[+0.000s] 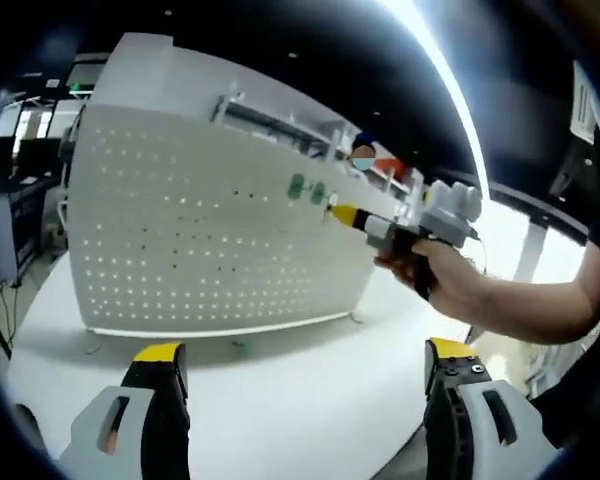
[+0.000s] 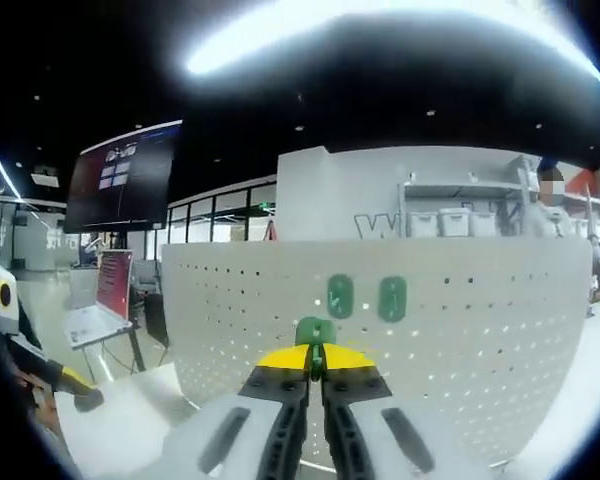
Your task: Insert the hook assembly into the mounting plate slot until the hook locks in place.
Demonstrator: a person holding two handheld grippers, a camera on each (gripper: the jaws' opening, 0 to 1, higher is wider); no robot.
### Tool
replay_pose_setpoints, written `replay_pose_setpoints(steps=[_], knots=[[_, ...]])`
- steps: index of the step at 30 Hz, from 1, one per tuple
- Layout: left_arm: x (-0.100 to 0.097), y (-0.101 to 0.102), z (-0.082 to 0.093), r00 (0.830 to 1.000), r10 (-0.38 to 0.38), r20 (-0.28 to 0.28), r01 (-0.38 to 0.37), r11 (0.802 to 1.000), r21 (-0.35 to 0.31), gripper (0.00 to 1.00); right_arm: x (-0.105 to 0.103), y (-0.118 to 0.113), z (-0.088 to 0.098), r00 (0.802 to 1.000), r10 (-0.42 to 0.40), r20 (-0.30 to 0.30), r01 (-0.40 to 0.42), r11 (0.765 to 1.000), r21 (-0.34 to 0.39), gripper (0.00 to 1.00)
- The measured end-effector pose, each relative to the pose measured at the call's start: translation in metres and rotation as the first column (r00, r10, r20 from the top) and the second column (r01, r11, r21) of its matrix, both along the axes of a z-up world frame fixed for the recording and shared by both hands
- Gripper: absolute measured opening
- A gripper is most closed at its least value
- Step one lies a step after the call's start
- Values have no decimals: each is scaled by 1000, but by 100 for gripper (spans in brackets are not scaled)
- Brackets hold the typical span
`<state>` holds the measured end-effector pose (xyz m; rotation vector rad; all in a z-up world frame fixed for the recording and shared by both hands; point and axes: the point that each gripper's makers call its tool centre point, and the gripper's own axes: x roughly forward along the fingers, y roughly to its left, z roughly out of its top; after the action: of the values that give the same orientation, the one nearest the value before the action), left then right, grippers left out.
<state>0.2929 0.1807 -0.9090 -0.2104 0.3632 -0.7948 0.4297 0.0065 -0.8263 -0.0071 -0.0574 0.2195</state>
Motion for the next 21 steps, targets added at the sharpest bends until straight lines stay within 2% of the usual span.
replay_pose_setpoints(steps=[12, 21], knots=[[4, 5, -10, 1000, 10, -28, -10, 1000, 1, 98, 20, -42, 10, 994, -107, 32, 107, 994, -5, 0], [9, 7, -11, 999, 13, -33, -13, 1000, 4, 99, 36, -59, 18, 985, -162, 59, 163, 987, -8, 0]])
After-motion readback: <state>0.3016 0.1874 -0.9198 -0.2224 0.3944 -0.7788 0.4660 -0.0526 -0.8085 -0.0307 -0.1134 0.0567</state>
